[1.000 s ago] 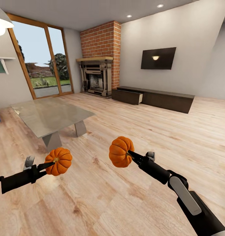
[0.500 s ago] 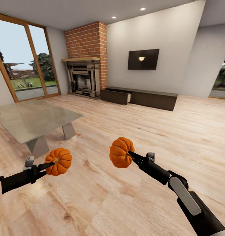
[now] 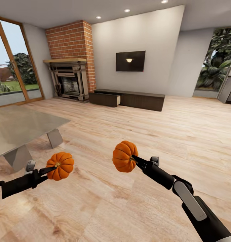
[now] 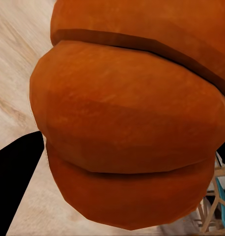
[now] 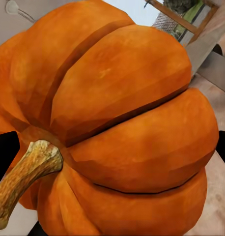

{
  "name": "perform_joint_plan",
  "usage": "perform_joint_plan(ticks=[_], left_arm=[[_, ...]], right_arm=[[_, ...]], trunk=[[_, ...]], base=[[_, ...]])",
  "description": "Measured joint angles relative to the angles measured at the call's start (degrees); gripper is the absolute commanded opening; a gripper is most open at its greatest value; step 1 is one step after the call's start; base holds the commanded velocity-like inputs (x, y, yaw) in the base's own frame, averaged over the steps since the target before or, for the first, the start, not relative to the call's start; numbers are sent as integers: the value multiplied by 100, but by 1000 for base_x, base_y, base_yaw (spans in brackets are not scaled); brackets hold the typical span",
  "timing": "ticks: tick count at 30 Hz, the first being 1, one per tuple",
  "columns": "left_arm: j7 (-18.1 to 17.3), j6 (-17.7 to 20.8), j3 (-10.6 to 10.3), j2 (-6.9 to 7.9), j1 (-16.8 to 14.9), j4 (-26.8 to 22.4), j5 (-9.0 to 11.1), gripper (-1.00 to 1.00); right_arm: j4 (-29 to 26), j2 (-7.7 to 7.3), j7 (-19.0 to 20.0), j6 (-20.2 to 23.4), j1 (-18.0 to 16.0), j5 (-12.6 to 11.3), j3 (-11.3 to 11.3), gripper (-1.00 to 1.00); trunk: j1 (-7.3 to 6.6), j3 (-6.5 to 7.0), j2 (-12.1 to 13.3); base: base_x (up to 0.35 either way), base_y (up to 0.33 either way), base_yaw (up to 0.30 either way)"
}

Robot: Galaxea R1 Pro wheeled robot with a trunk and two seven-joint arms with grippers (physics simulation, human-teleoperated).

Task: Place each of the two pumpkins and all three candles from the living room inside a cabinet in the living room (use any cabinet), then make sure every cabinet is closed, and position the cauldron so it is next to a table in the living room.

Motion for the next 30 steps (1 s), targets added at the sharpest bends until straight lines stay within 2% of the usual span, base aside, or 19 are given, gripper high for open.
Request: perform_joint_plan(ticks=[30], left_arm=[[3, 0, -1, 1, 0, 1, 1, -100]], right_arm=[[7, -1, -10, -71, 0, 3, 0, -100]], trunk=[[0, 0, 0]], base=[[0, 0, -277]])
